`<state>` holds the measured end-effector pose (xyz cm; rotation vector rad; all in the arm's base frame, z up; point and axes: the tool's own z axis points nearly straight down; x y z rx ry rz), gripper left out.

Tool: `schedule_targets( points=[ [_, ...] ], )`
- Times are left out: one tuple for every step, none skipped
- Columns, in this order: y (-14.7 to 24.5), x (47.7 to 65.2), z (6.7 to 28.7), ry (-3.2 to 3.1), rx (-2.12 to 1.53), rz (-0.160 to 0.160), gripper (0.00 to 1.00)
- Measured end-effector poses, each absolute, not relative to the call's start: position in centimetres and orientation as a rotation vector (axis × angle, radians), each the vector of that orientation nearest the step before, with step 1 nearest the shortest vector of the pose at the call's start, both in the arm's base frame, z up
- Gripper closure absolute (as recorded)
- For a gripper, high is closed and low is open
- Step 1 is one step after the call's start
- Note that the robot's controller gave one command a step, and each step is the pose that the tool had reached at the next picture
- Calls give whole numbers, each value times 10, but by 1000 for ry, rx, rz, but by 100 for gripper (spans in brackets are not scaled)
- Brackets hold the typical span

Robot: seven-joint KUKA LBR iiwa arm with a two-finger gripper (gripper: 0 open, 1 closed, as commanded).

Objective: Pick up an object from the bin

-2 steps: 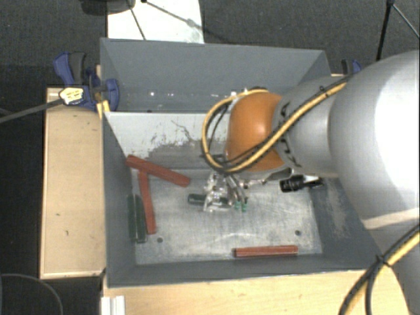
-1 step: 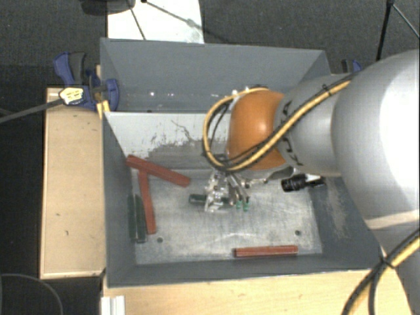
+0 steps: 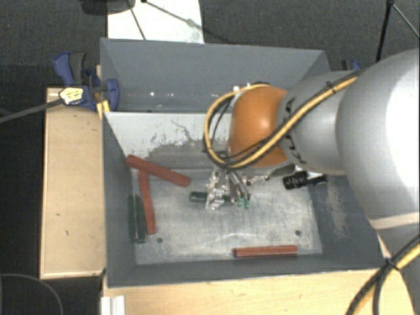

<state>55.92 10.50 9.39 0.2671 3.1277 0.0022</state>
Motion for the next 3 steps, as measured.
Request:
schedule_targets(
  points=[
    [105, 560, 100, 3126, 267, 3, 100],
    [105, 558, 108, 3132, 266, 0, 100],
    [105, 559, 126, 3132, 264, 0, 100]
  ],
)
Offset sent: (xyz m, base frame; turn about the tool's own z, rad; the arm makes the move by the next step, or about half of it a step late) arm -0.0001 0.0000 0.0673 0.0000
